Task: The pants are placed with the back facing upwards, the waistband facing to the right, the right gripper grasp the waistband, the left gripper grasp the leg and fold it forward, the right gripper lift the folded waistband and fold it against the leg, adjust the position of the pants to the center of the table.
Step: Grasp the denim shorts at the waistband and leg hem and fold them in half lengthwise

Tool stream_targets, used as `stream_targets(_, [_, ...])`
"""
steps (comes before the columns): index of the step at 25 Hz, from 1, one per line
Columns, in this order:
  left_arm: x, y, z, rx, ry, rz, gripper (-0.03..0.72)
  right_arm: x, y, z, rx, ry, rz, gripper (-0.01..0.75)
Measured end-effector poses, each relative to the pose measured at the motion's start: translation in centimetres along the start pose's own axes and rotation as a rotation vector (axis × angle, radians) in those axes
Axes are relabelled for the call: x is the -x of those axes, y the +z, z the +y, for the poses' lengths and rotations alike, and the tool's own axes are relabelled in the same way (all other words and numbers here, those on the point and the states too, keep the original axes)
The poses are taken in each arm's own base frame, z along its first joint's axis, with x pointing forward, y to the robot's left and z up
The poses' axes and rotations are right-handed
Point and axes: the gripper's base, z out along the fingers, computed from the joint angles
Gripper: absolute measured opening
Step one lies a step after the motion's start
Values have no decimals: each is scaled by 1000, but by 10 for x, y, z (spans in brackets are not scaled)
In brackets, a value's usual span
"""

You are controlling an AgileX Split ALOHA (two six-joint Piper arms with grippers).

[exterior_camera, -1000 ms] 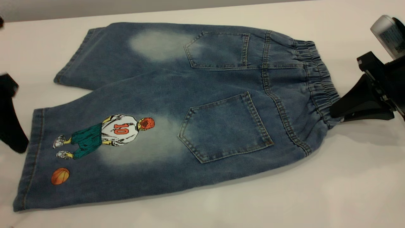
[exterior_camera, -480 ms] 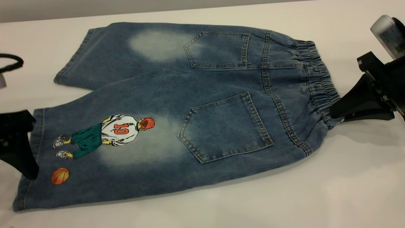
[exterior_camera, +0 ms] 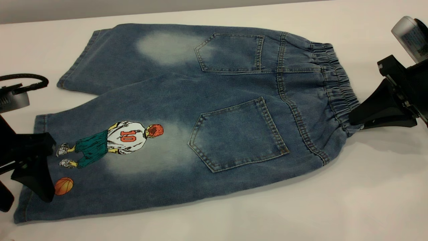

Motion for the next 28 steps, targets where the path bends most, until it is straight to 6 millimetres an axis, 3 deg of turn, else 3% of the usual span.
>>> stream_targets(18, [-6,4,4,22,14,4,507,0,0,0,1,-2,2,29])
stream_targets(28, [-7,24,7,39,-4,64,506,0,0,0,1,-2,4,29])
